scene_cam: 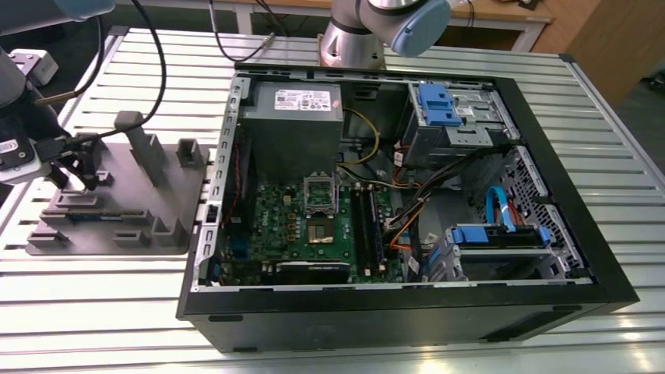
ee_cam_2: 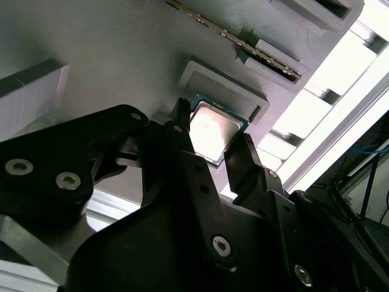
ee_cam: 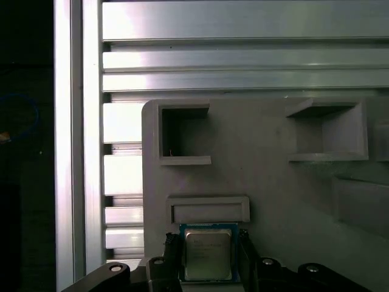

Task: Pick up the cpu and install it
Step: 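Pick up the cpu and move it towards the insertion slot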

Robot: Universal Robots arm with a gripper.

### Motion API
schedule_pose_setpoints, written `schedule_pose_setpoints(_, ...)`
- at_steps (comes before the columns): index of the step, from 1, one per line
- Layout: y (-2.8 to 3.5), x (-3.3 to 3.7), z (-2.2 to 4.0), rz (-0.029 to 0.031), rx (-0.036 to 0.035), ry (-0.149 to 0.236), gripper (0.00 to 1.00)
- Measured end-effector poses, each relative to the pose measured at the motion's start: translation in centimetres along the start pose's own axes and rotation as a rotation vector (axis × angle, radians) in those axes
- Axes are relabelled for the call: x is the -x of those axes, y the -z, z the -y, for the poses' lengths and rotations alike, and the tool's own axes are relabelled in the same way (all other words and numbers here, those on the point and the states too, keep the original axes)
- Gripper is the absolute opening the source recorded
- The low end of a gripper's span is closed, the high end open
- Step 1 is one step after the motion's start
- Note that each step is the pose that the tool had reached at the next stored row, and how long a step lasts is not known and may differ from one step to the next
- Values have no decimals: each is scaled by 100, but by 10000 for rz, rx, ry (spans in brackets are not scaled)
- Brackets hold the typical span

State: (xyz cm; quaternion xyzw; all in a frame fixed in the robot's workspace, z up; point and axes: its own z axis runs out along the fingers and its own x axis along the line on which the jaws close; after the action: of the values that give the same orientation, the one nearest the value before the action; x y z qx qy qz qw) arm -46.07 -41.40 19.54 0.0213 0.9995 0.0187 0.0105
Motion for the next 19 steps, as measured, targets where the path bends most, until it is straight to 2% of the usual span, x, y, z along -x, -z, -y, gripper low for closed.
schedule_pose_setpoints(19,36,1,-1,9,-1,-157,47)
